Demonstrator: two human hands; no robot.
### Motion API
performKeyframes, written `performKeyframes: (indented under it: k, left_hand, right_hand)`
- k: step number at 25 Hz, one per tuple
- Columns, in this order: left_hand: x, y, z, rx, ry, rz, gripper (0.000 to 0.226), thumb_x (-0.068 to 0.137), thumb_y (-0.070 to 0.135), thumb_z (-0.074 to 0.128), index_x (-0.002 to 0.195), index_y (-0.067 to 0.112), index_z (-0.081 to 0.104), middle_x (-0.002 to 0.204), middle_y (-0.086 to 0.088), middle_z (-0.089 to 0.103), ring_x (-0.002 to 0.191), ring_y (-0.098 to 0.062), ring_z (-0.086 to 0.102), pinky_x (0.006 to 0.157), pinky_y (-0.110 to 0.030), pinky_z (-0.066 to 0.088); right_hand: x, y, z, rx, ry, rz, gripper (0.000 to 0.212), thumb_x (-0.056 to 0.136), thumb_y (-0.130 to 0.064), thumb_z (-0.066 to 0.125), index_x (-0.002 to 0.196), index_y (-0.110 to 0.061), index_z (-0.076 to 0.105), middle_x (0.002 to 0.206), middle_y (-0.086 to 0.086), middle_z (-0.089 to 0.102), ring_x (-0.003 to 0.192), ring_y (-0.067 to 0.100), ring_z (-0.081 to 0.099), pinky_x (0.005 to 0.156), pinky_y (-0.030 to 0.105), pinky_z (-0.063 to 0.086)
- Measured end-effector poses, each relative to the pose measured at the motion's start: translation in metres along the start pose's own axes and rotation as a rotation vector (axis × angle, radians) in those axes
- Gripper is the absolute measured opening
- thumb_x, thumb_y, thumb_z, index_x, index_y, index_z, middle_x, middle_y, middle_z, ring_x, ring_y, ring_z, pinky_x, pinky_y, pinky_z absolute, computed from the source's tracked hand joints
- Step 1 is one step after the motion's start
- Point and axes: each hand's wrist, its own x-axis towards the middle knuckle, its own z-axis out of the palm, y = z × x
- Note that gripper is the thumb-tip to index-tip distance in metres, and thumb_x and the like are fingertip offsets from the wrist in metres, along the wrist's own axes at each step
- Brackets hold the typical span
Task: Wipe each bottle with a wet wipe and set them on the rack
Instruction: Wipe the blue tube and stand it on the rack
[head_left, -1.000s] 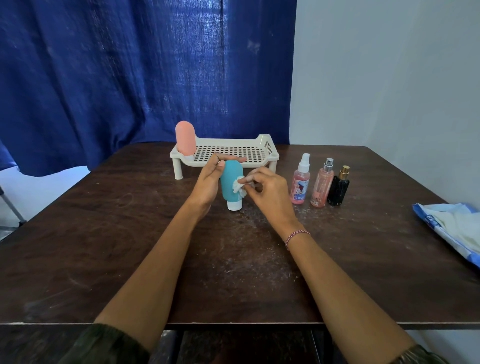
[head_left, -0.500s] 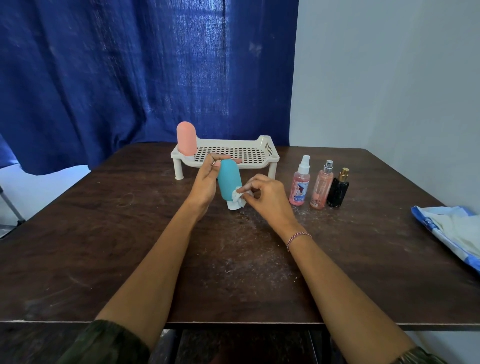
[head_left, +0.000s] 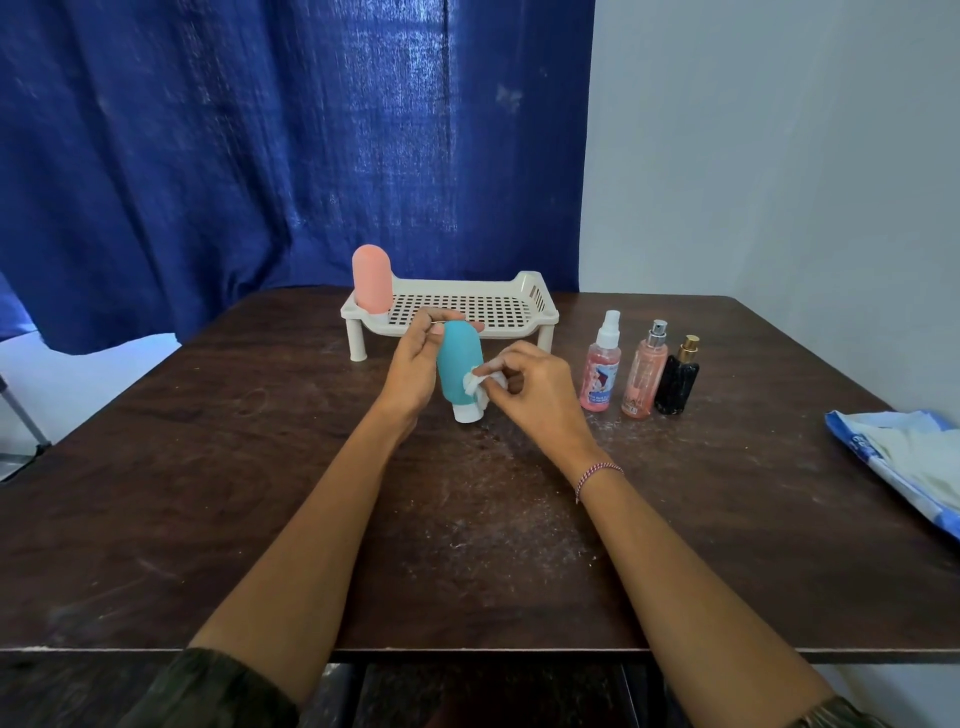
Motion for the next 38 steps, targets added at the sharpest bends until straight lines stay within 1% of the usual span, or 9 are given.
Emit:
performKeyframes:
  k: [6,10,12,14,19,21,29,35,38]
  left_hand:
    - [-0.001,0.005,0.003,0.061,-0.058,0.042,0.022,0.102,0.01,0.037,0.106,0.008,0.059,0.108,0.001,0.06,0.097,0.0,0.056,0.083,-0.009,0.044]
    - [-0.001,0.01,0.004,0.087,-0.022,0.023,0.02,0.099,0.011,0.044,0.105,0.014,0.063,0.115,-0.018,0.053,0.104,-0.011,0.052,0.085,-0.01,0.044]
    - [-0.001,0.012,0.004,0.104,-0.011,0.025,0.02,0.098,0.011,0.046,0.106,0.015,0.064,0.117,-0.021,0.053,0.106,-0.015,0.051,0.085,-0.012,0.045]
    - [-0.001,0.012,0.004,0.11,0.008,0.029,0.02,0.098,0.012,0.047,0.108,0.011,0.064,0.119,-0.019,0.055,0.108,-0.016,0.052,0.086,-0.012,0.046]
    - [-0.001,0.011,0.003,0.13,0.073,0.016,0.024,0.097,0.014,0.05,0.114,0.005,0.065,0.123,-0.014,0.057,0.109,-0.018,0.054,0.08,-0.009,0.047]
    - [-0.001,0.011,0.002,0.13,0.094,0.003,0.025,0.097,0.015,0.051,0.114,0.006,0.065,0.123,-0.013,0.057,0.109,-0.017,0.054,0.078,-0.007,0.047]
    - [-0.002,0.012,0.002,0.11,0.17,-0.008,0.022,0.093,0.015,0.057,0.113,0.012,0.067,0.117,-0.007,0.06,0.101,-0.012,0.055,0.078,-0.01,0.049]
    - [-0.001,0.008,-0.001,0.019,0.168,-0.026,0.015,0.092,0.015,0.059,0.101,0.02,0.07,0.103,0.013,0.066,0.092,-0.003,0.058,0.072,-0.01,0.049]
    - [0.0,0.004,-0.002,-0.165,0.096,-0.098,0.016,0.092,0.011,0.058,0.095,0.021,0.07,0.109,0.007,0.068,0.107,-0.008,0.06,0.087,-0.021,0.05]
  right_hand:
    - [0.005,-0.001,-0.006,0.084,0.24,-0.004,0.018,0.08,-0.013,0.072,0.097,-0.01,0.071,0.102,0.004,0.067,0.095,0.003,0.055,0.078,0.022,0.054]
    - [0.006,-0.003,-0.007,0.071,0.288,-0.022,0.021,0.08,-0.016,0.071,0.101,-0.01,0.07,0.103,0.005,0.067,0.094,0.002,0.053,0.078,0.008,0.048]
    - [0.006,-0.004,-0.006,0.044,0.285,-0.039,0.022,0.079,-0.014,0.072,0.1,-0.008,0.07,0.102,0.006,0.067,0.094,0.002,0.053,0.078,0.001,0.043]
    - [0.005,-0.004,-0.005,0.029,0.277,-0.042,0.021,0.079,-0.012,0.072,0.099,-0.007,0.07,0.103,0.006,0.066,0.095,0.002,0.052,0.078,0.001,0.042]
    - [0.003,-0.002,-0.004,0.067,0.194,0.03,0.021,0.079,-0.011,0.071,0.1,-0.007,0.07,0.108,0.005,0.065,0.102,0.008,0.056,0.086,0.024,0.053]
    - [0.002,-0.001,-0.003,0.067,0.154,0.06,0.02,0.08,-0.011,0.071,0.1,-0.008,0.069,0.108,0.005,0.065,0.102,0.012,0.058,0.086,0.027,0.054]
    - [0.002,0.005,0.0,0.008,0.039,0.121,0.011,0.079,-0.011,0.072,0.09,-0.012,0.069,0.099,0.0,0.065,0.084,0.003,0.058,0.08,0.019,0.052]
    - [0.001,0.007,0.002,-0.019,0.012,0.146,0.01,0.078,-0.011,0.072,0.087,-0.013,0.068,0.096,-0.003,0.064,0.078,0.002,0.055,0.074,0.008,0.046]
    - [0.0,0.006,0.003,0.0,-0.042,0.147,0.01,0.077,-0.007,0.07,0.086,-0.011,0.069,0.095,0.0,0.065,0.079,0.004,0.056,0.074,0.011,0.048]
